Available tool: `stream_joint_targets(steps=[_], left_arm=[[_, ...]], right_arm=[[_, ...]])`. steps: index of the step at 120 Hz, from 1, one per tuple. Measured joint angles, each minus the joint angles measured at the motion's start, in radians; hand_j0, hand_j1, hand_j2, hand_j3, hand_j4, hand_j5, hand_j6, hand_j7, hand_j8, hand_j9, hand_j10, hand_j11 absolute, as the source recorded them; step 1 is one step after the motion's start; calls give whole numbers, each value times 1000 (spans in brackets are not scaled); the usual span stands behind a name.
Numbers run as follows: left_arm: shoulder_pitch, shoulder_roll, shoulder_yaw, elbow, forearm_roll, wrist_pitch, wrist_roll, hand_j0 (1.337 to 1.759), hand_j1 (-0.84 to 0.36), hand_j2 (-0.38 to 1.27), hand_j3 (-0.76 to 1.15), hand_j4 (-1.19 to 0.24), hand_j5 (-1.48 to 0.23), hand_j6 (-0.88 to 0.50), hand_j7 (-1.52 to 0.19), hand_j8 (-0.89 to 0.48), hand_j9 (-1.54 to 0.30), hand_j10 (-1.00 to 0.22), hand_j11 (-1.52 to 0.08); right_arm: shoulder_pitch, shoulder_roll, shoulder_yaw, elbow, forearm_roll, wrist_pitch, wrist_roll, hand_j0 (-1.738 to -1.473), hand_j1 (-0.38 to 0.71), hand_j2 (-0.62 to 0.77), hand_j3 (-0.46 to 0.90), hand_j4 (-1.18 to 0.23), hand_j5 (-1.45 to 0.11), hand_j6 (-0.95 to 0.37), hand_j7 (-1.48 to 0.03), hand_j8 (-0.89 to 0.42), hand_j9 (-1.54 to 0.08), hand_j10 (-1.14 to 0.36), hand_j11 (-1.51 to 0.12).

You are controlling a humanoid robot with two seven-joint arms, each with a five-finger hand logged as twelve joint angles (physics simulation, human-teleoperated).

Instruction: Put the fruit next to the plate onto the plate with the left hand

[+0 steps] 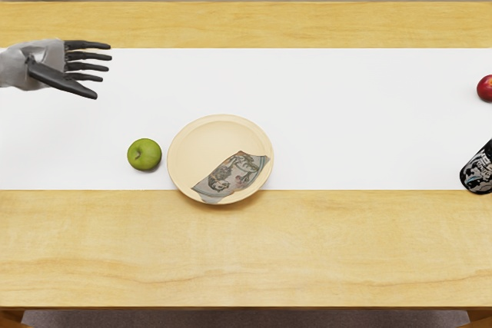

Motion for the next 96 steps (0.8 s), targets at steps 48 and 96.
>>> stream_joint_targets(steps=[48, 96], left_arm=[[-110, 9, 4, -101, 232, 0, 220, 1658, 84, 46, 0, -223, -289, -223, -289, -223, -289, -223, -289], [-180, 44, 18, -365, 495, 0, 323, 1658, 84, 46, 0, -225, -289, -225, -289, -225, -289, -224, -289]], right_arm=[[-5, 0, -2, -2, 0, -1, -5, -1658, -310, -7, 0, -33, -43, -33, -43, -33, -43, -33, -43], [-6, 0, -2, -2, 0, -1, -5, -1658, -310, -7, 0, -33, -43, -33, -43, -33, -43, -33, -43]])
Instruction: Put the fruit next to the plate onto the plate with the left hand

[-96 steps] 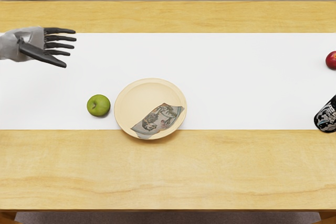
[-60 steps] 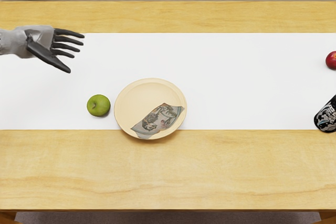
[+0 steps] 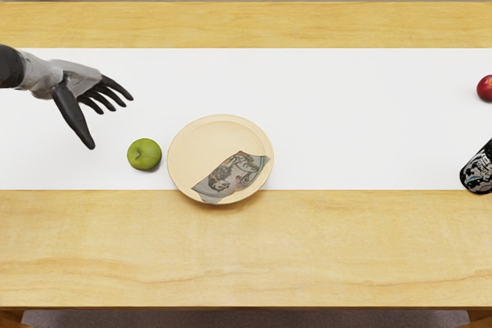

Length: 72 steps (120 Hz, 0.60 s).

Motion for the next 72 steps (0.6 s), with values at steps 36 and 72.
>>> stream_joint_targets(steps=[36, 72], left_arm=[[-332, 82, 387, -353, 35, 463, 19, 1658, 83, 46, 0, -225, -289, -225, -289, -225, -289, -224, -289], [-590, -47, 807, -516, -129, 755, 67, 1658, 82, 46, 0, -226, -291, -226, -290, -226, -290, -225, -290]], right_arm=[[0, 0, 0, 0, 0, 0, 0, -1658, -310, -7, 0, -33, -43, -33, -43, -33, -43, -33, -43], [0, 0, 0, 0, 0, 0, 0, -1658, -310, -7, 0, -33, -43, -33, -43, -33, -43, -33, -43]])
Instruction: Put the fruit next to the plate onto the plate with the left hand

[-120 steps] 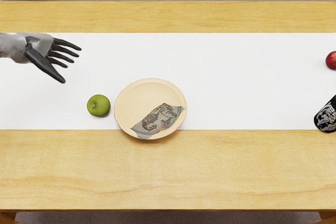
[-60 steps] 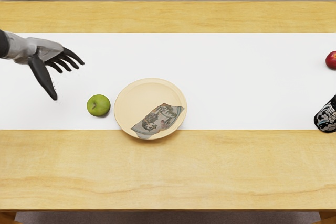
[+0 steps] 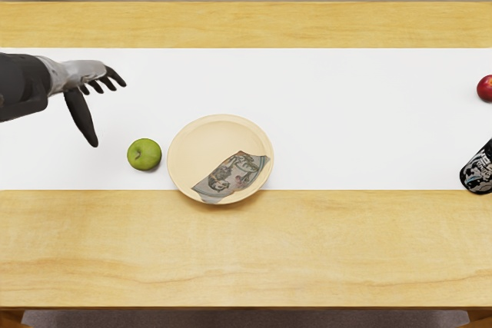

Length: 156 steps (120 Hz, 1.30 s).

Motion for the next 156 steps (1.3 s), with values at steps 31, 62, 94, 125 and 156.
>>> stream_joint_targets(steps=[31, 62, 94, 125, 156], left_arm=[[-59, -158, 143, -26, -95, 116, 18, 1658, 81, 46, 0, -225, -291, -226, -291, -226, -291, -225, -291], [-39, -266, 181, -30, -106, 235, 22, 1658, 79, 46, 0, -226, -293, -227, -293, -227, -293, -226, -293], [6, -352, 183, -26, -132, 320, 24, 1658, 75, 46, 0, -229, -297, -230, -297, -230, -297, -229, -297], [46, -399, 181, -9, -166, 368, 24, 1658, 61, 49, 0, -241, -313, -242, -313, -242, -313, -241, -313], [69, -427, 182, 15, -164, 427, 25, 1658, 15, 56, 0, -279, -362, -279, -362, -279, -362, -279, -362]], right_arm=[[0, 0, 0, 0, 0, 0, 0, -1658, -310, -7, 0, -33, -43, -33, -43, -33, -43, -33, -43], [0, 0, 0, 0, 0, 0, 0, -1658, -310, -7, 0, -33, -43, -33, -43, -33, -43, -33, -43], [0, 0, 0, 0, 0, 0, 0, -1658, -310, -7, 0, -33, -43, -33, -43, -33, -43, -33, -43], [0, 0, 0, 0, 0, 0, 0, -1658, -310, -7, 0, -33, -43, -33, -43, -33, -43, -33, -43], [0, 0, 0, 0, 0, 0, 0, -1658, -310, -7, 0, -33, -43, -33, -43, -33, -43, -33, -43]])
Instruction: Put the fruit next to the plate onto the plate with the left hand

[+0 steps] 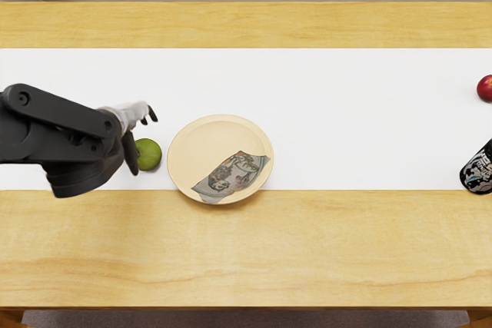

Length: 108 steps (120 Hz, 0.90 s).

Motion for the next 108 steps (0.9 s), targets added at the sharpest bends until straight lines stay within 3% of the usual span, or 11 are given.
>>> stream_joint_targets(steps=[53, 108], left_arm=[[44, -43, 2, 16, 10, 40, -1, 1658, -35, 65, 0, -321, -417, -321, -417, -321, -417, -321, -417], [64, -53, 3, 44, 11, 40, -1, 1658, -161, 86, 0, -426, -553, -426, -553, -426, -553, -426, -553]], right_arm=[[0, 0, 0, 0, 0, 0, 0, -1658, -310, -7, 0, -33, -43, -33, -43, -33, -43, -33, -43], [0, 0, 0, 0, 0, 0, 0, -1658, -310, -7, 0, -33, -43, -33, -43, -33, -43, -33, -43]])
